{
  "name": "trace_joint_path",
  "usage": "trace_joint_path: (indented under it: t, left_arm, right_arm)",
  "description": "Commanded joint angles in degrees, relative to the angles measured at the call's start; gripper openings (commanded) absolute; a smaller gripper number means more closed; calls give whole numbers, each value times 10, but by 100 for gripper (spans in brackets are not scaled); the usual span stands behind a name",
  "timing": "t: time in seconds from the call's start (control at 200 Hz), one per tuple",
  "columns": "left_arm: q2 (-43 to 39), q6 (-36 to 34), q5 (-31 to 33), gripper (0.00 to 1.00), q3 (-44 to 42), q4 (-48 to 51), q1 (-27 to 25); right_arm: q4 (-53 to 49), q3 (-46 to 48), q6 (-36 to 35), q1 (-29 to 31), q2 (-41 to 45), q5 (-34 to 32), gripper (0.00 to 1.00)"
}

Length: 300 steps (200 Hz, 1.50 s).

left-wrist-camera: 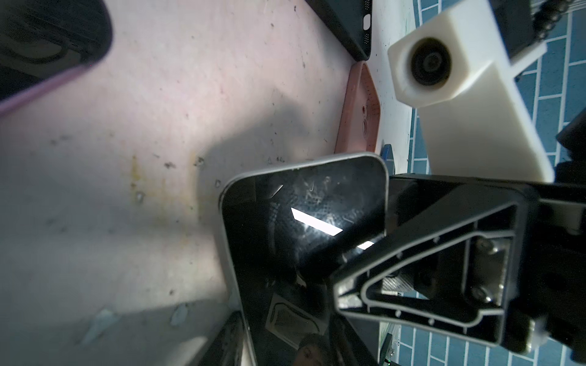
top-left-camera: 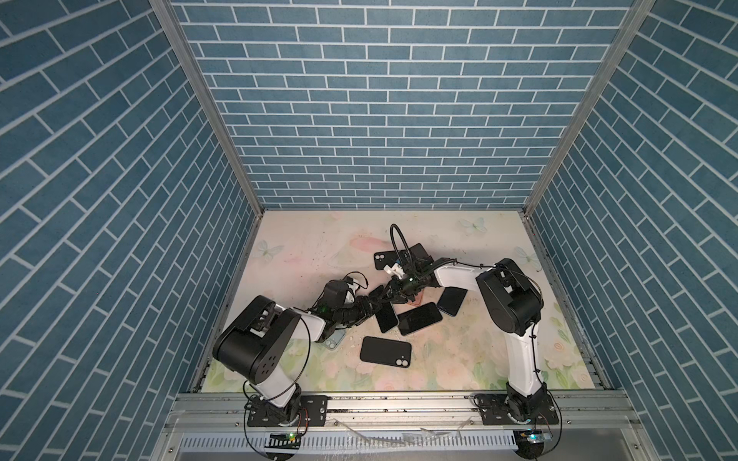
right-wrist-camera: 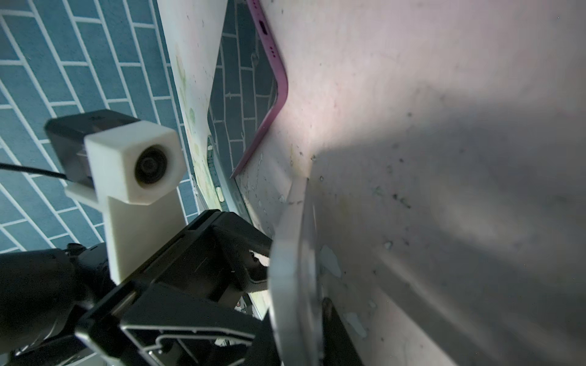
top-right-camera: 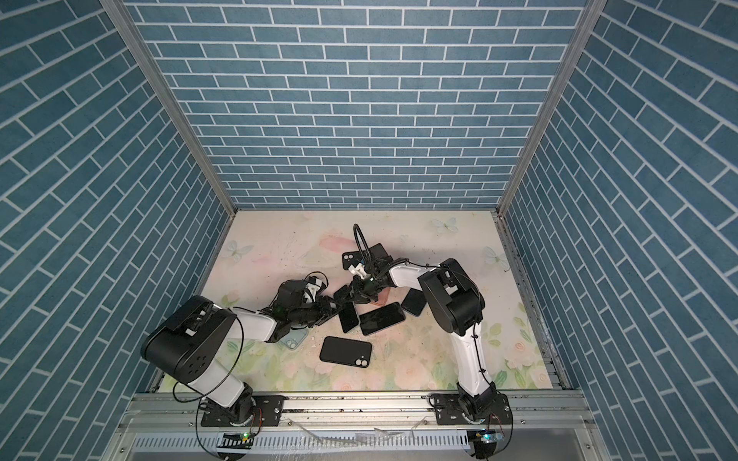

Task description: Put the phone into the phone case

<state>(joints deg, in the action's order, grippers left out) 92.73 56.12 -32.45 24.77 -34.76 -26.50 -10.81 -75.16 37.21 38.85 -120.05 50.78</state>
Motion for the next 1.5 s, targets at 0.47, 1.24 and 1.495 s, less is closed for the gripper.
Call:
trace_joint_path:
  t: [0.47, 1.24, 1.495]
  left_arm:
    - [-278, -114, 56, 84, 68, 247, 32]
    - [-141, 207, 5, 80, 140, -209, -4]
    - [-115, 187, 67, 77, 150, -223, -23]
  right_arm:
    - [235, 30, 143, -72, 175, -100, 0]
    - [611, 128, 381, -85, 274, -251, 0]
    - [608, 140, 388, -72, 282, -245, 0]
